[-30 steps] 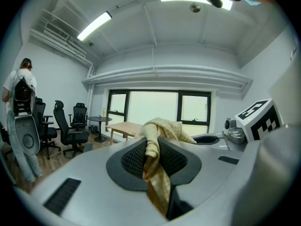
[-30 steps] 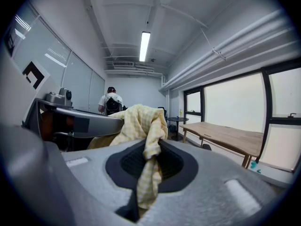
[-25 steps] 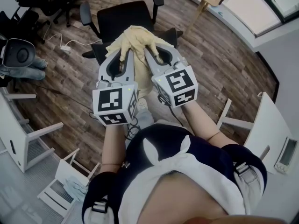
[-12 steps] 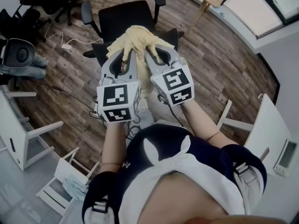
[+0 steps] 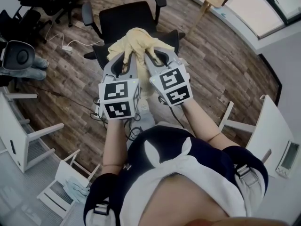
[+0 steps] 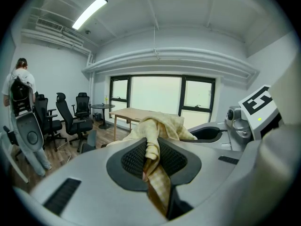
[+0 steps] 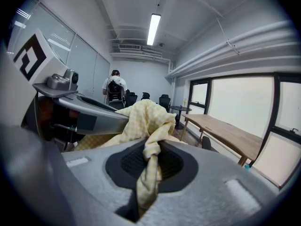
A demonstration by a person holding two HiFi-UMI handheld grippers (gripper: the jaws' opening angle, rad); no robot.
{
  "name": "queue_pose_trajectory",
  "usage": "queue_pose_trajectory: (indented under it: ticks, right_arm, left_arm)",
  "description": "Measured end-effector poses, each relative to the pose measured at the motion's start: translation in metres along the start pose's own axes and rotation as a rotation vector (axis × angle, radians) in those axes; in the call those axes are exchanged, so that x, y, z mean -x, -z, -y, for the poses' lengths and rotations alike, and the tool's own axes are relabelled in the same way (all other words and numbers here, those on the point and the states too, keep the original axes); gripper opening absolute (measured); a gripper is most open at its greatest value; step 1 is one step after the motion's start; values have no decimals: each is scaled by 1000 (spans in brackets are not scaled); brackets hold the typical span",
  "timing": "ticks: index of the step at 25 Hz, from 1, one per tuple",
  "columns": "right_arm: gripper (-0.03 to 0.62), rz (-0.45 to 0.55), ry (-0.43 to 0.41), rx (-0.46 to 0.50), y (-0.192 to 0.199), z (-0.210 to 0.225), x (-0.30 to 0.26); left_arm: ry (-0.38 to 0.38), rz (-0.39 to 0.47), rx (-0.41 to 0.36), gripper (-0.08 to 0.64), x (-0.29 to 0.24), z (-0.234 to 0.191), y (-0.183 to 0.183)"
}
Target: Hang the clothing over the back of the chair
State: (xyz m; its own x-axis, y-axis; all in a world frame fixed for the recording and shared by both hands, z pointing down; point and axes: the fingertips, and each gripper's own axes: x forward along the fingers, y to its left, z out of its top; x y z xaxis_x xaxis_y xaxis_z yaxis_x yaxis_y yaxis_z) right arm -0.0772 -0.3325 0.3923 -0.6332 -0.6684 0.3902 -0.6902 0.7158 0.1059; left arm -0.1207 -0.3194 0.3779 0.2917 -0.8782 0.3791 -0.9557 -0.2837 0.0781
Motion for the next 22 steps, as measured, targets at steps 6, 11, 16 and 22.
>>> queue_pose_trajectory:
  ticks: [6,11,16,22]
  right_arm:
    - [40,-35,1,32,4,-1,-3]
    - [38,-39,26,72,7,-3,-4]
    - [40,-30,46,96,7,-3,-5]
    - [78,24,51,17,0,1,2]
  left_arm:
    - [4,-15,31,67,-5,-2,7]
    - [36,-34,96,67,-8,-3,13]
    - [12,-25,68,67,-8,-4,14]
    - [19,69,41,67,1,-3,6]
